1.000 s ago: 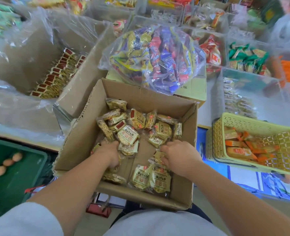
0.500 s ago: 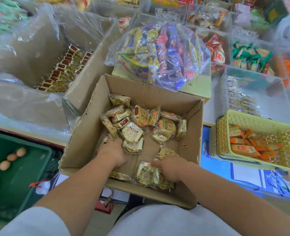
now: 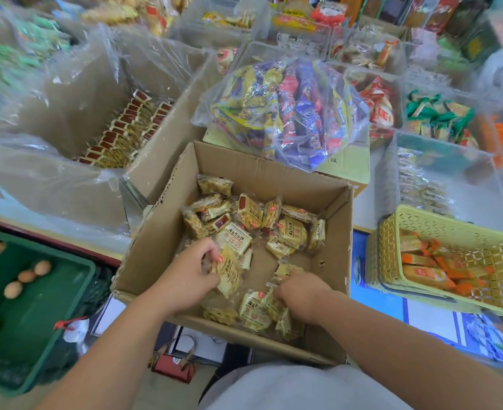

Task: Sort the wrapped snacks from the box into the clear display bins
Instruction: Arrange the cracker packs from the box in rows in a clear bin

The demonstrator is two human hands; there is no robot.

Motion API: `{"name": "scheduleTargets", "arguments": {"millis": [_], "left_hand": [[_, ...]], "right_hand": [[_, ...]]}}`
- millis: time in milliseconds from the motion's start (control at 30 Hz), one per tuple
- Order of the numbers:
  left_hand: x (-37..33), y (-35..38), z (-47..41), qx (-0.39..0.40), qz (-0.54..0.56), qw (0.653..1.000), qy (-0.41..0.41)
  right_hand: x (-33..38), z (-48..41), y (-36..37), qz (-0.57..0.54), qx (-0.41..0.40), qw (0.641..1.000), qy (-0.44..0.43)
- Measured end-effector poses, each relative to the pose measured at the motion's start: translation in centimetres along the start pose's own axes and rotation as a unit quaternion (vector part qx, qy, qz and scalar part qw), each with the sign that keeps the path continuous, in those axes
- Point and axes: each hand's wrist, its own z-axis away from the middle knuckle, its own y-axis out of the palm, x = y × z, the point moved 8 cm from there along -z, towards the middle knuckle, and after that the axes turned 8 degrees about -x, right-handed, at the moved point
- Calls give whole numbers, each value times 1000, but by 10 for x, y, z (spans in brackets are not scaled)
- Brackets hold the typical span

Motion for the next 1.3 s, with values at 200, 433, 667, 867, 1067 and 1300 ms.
{"name": "scheduleTargets", "arguments": {"millis": [200,433,667,867,1067,1300], "left_hand": [[-10,-12,28,-107,223,969,-27],[-30,-1,33,-239,238,940,-52],[-88,47,38,-304,234,922,-56],[-167,133,42,-280,191,941,-23],[-230,185,38,-336,117,935,-8],[-273,222,24,-357,173,918,10]], "right_hand": [[-7,10,-8,21,6,1000,-9],[-65,53,-73,-280,-171,943,47],[-138,104,-72,-690,-233,683,60],[-196,145,-63,-772,-202,602,-11],[-252,186,-52,-775,-219,592,-22],[-289,187,-32,-794,-190,575,-51]]}}
